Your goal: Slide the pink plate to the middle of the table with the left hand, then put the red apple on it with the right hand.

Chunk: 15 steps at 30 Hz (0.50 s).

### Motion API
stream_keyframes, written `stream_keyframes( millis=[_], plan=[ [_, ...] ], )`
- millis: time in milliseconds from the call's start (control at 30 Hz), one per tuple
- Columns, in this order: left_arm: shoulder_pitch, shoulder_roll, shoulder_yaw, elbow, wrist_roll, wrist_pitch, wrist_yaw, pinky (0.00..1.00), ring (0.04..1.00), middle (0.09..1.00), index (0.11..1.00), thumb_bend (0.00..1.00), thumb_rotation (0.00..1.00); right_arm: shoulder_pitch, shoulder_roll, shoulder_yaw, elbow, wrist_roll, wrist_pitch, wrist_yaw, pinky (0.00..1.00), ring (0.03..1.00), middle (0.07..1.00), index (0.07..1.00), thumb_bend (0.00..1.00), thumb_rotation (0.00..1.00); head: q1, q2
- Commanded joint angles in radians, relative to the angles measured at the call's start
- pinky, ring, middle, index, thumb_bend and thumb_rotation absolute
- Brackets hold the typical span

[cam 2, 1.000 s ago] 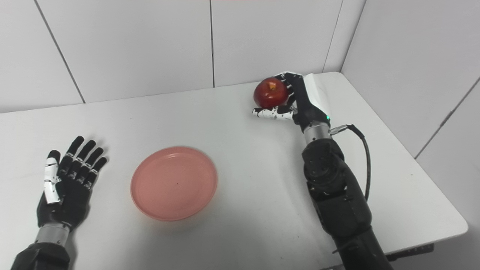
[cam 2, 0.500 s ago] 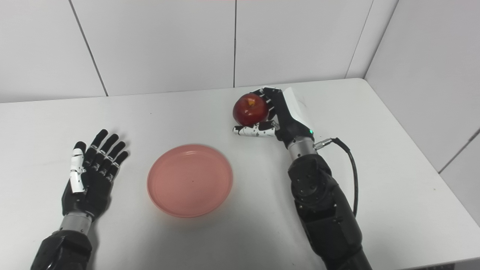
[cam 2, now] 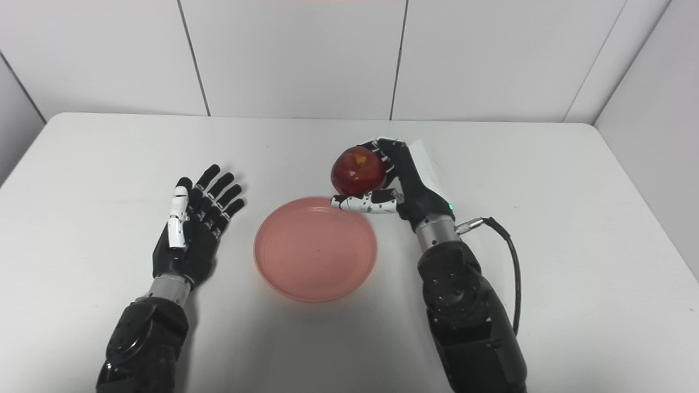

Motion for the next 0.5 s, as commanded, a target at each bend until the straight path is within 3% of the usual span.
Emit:
stream_keyframes(
  millis=[0, 167, 467],
  plan=[
    [-0.006, -0.007, -0.006, -0.018, 0.011, -0.001, 0.005, 0.87, 0.869, 0.871, 0.861, 0.43, 1.0, -0.023, 0.013, 0.008, -0.031, -0.008, -0.042, -0.005, 0.43, 0.491, 0.533, 0.489, 0.51, 0.13, 0.007, 0.002],
    [-0.006, -0.009, -0.008, -0.02, 0.015, 0.0, 0.011, 0.87, 0.87, 0.872, 0.861, 0.44, 1.0, -0.011, 0.029, 0.025, -0.019, -0.006, -0.045, -0.003, 0.42, 0.483, 0.529, 0.489, 0.51, 0.13, 0.012, 0.006],
    [-0.007, -0.009, -0.008, -0.029, 0.015, 0.007, 0.024, 0.87, 0.868, 0.871, 0.86, 0.43, 1.0, 0.01, 0.046, 0.046, 0.037, 0.005, -0.109, -0.014, 0.43, 0.485, 0.522, 0.489, 0.51, 0.13, 0.02, 0.01]
  ],
)
